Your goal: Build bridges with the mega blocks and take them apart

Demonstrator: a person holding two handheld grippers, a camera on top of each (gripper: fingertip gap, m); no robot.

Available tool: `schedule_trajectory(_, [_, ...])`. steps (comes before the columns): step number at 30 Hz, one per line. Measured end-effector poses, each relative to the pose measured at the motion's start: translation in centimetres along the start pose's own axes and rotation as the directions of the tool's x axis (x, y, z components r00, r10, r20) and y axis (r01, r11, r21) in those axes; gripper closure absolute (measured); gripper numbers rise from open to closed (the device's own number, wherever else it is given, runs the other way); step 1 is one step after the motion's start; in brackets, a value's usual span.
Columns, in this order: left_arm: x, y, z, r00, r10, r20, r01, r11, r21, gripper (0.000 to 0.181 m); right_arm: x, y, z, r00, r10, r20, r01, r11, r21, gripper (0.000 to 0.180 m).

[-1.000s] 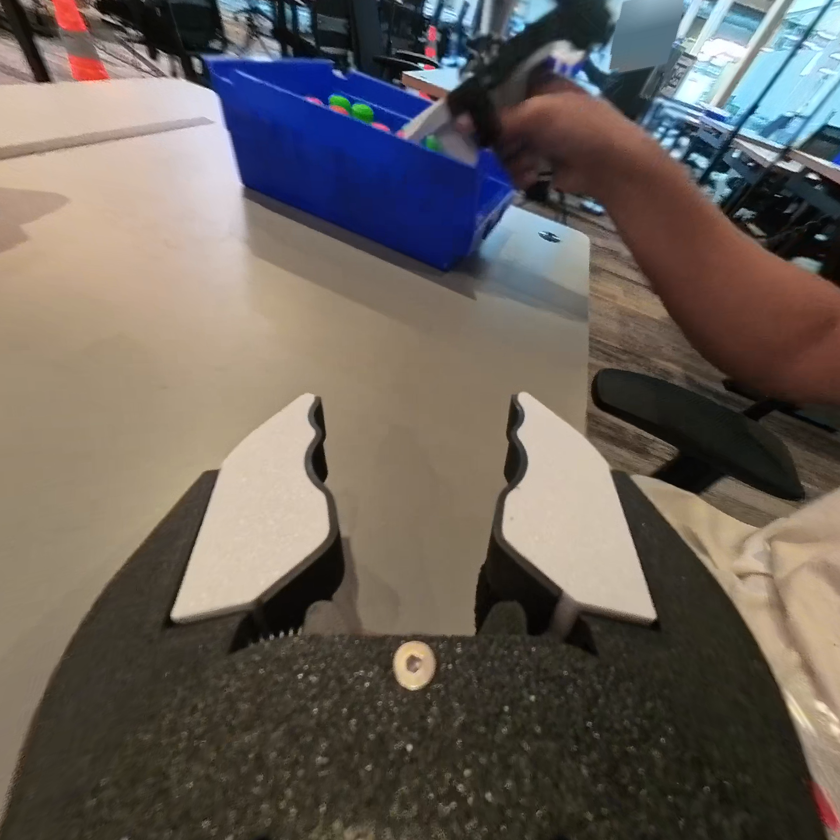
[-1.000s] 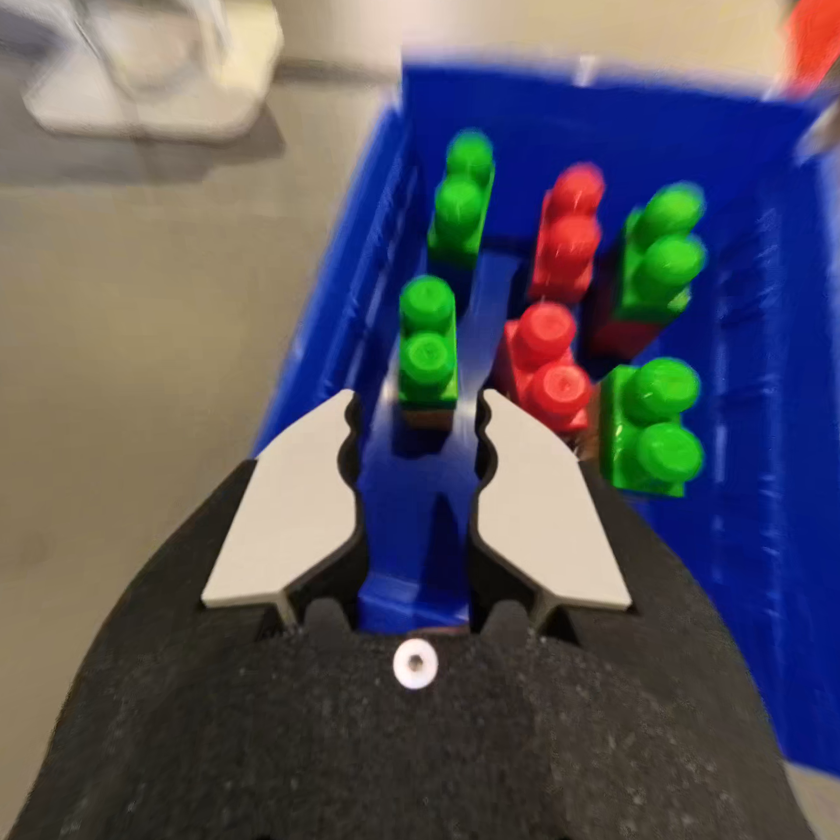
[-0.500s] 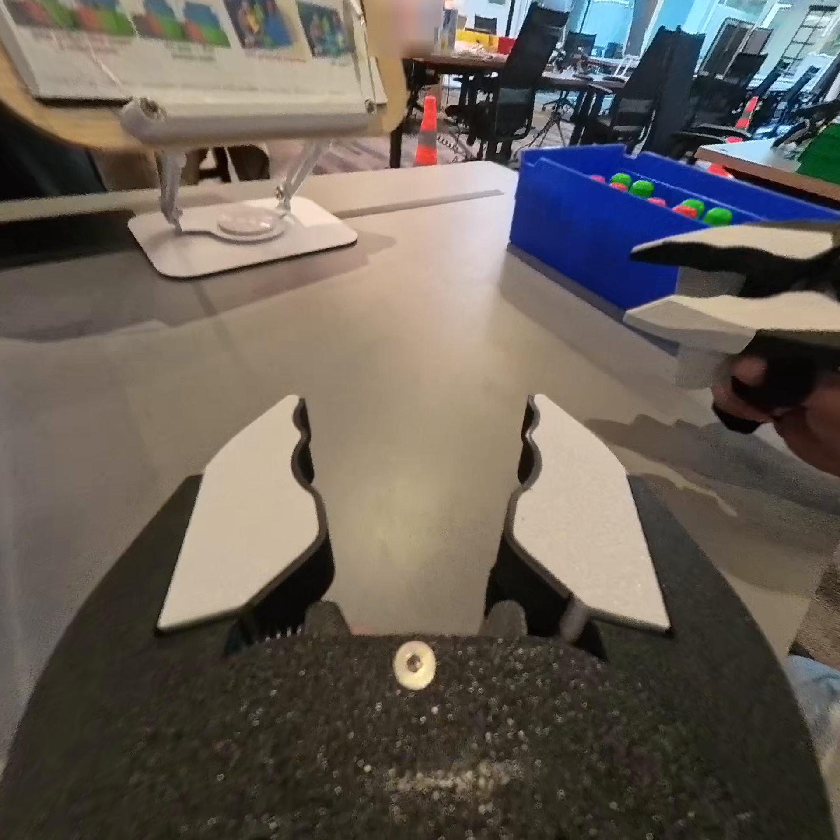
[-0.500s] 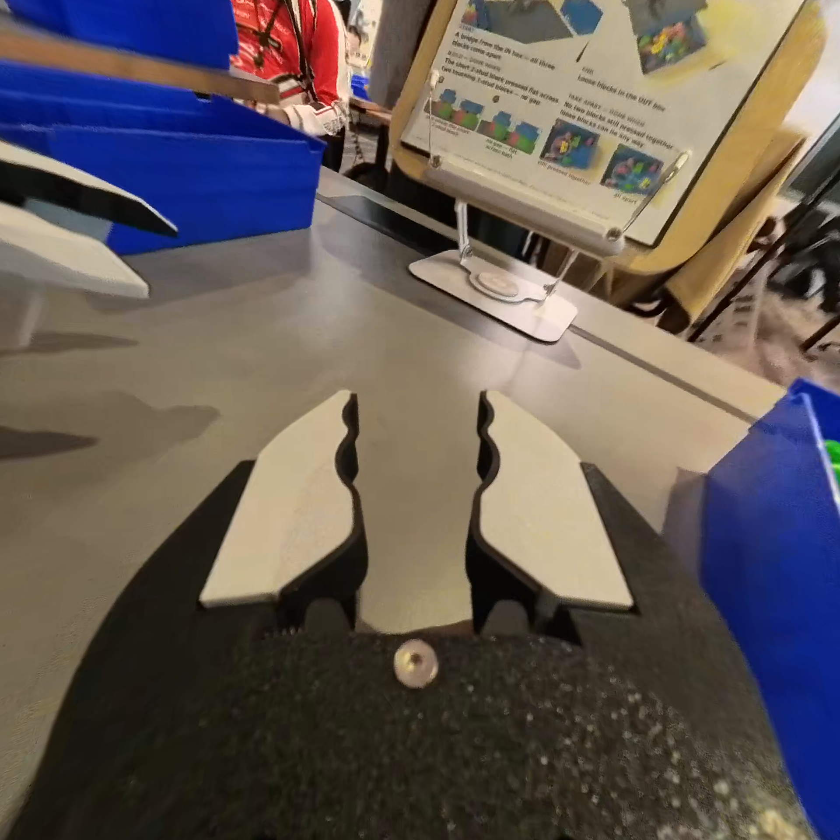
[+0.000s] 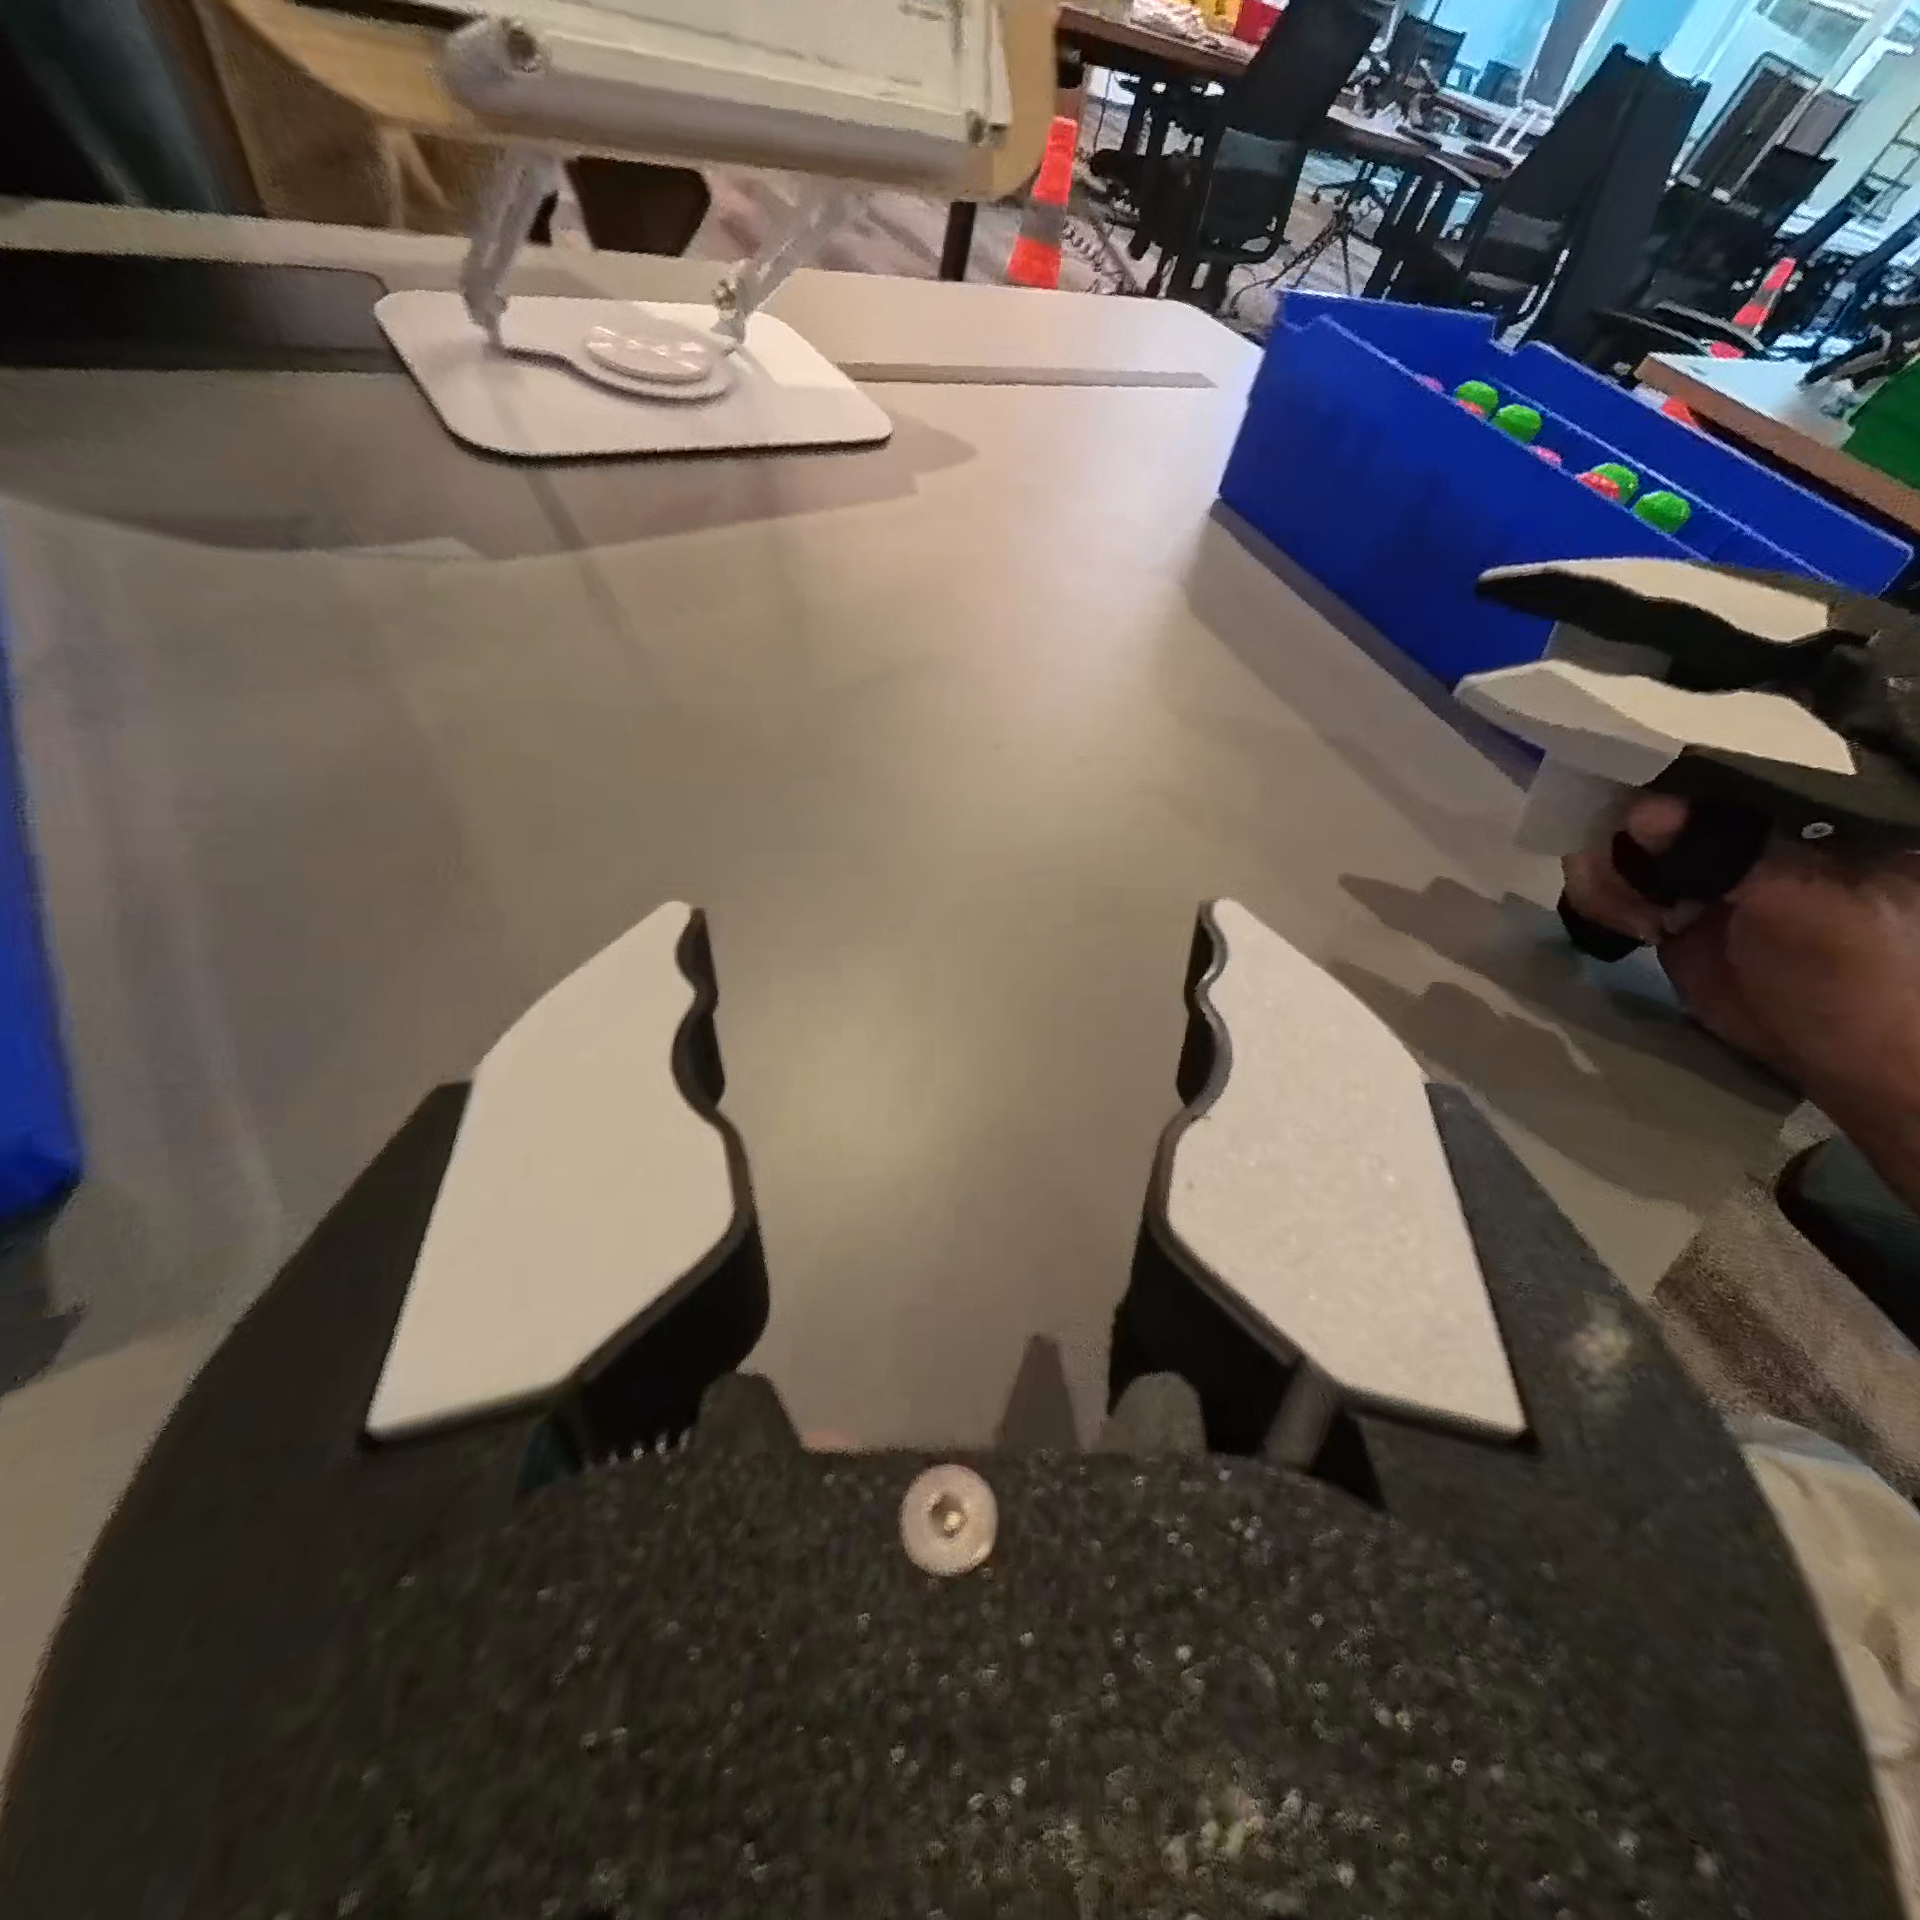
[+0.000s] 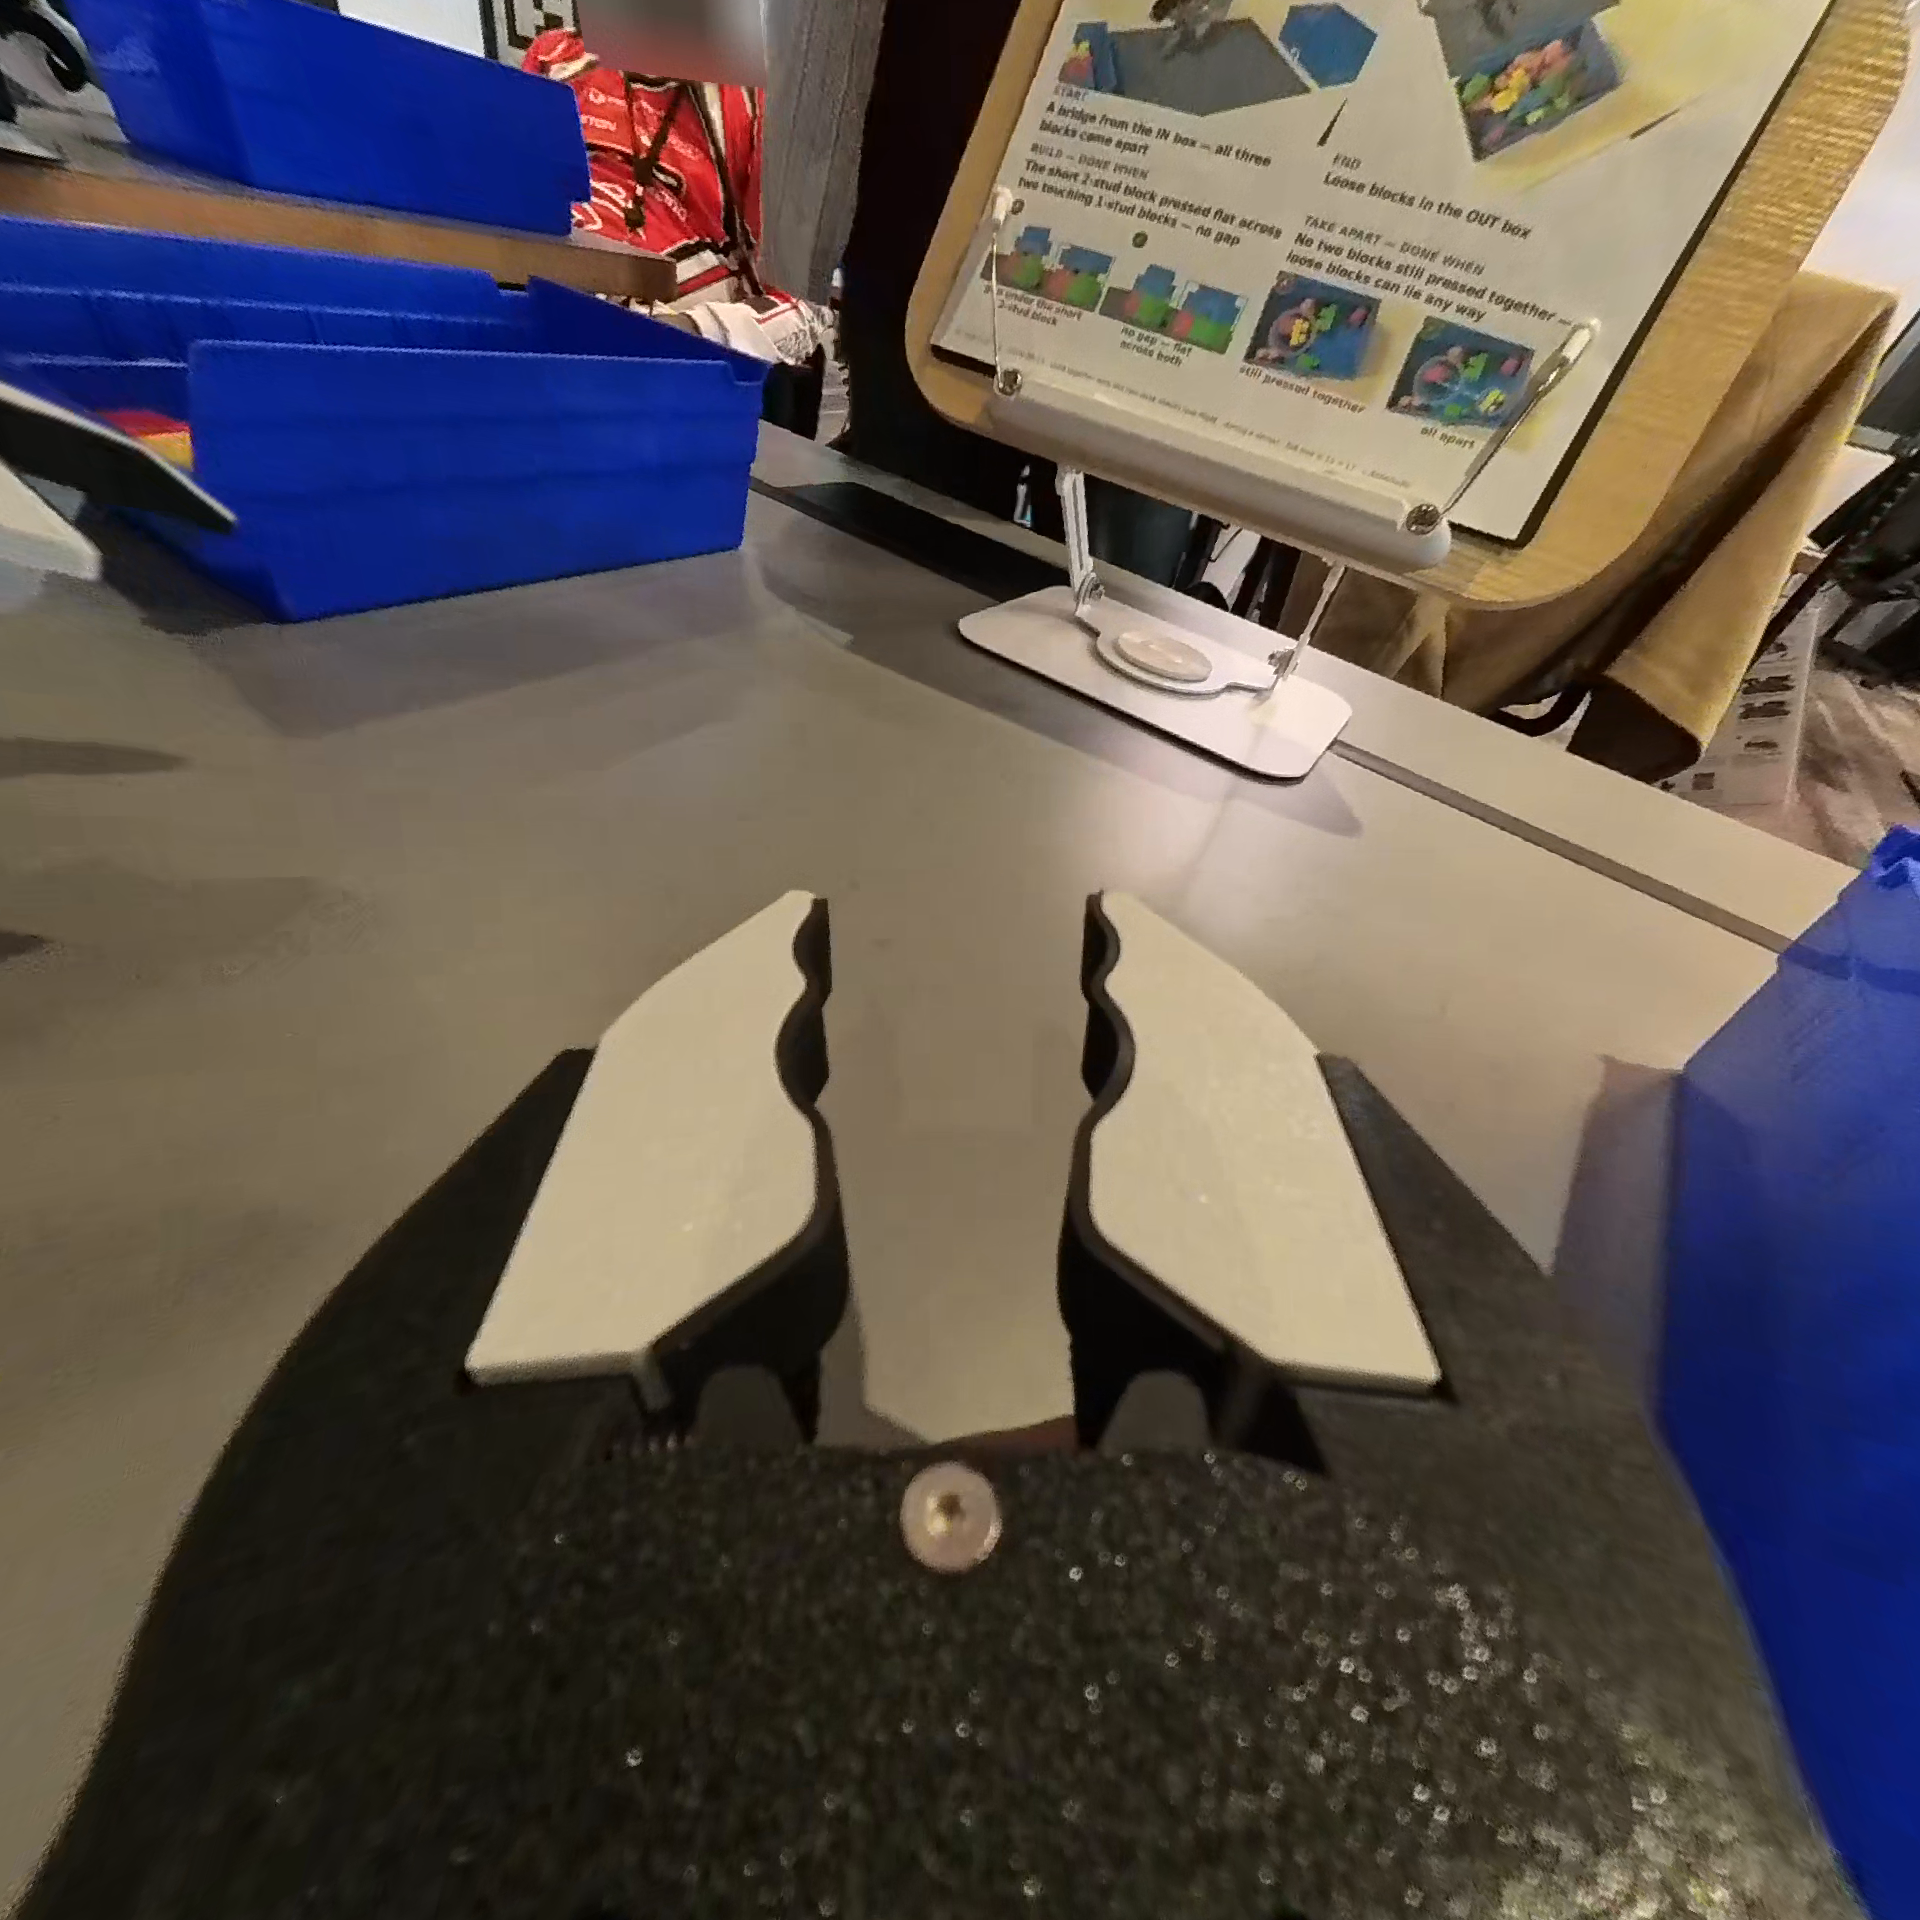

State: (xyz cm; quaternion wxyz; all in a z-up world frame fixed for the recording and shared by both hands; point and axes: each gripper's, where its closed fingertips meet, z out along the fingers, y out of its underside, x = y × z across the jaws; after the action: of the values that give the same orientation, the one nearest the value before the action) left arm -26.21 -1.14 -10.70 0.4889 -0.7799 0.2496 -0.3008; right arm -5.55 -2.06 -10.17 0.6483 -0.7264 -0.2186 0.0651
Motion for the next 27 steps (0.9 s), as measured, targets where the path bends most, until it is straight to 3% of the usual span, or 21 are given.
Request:
schedule_trajectory(4, [-2.7,-0.4,-2.6,0.997,-0.04,0.072,0.042,0.999,-0.028,0.093,0.0,0.2,0.2,1.0,0.013,0.011,-0.013,1.0,-0.009,0.133])
schedule_trajectory(12, [-15.1,-7.7,-9.6,0.929,0.057,0.366,0.033,0.972,-0.234,0.094,-0.2,0.3,0.5,0.999,0.018,0.037,-0.018,1.0,-0.016,0.135])
schedule_trajectory(17, [-22.3,-9.9,-4.5,0.925,0.1,0.365,0.069,0.903,-0.423,0.097,-0.3,0.2,0.8,0.998,0.024,0.053,-0.023,1.0,-0.01,0.136])
schedule_trajectory(20, [-25.7,-9.0,0.5,0.946,0.112,0.304,0.078,0.831,-0.551,0.098,-0.4,0.2,1.1,0.998,0.024,0.056,-0.024,1.0,-0.013,0.136])
schedule_trajectory(23, [-30.1,-8.8,3.8,0.923,0.143,0.356,0.114,0.784,-0.61,0.098,-0.3,0.1,1.0,0.999,0.016,0.048,-0.016,1.0,-0.008,0.137])
schedule_trajectory(27, [-32.6,-7.8,7.4,0.922,0.001,0.386,0.266,0.725,-0.636,0.092,-0.4,0.2,1.0,0.999,0.003,0.041,-0.002,1.0,-0.014,0.137])
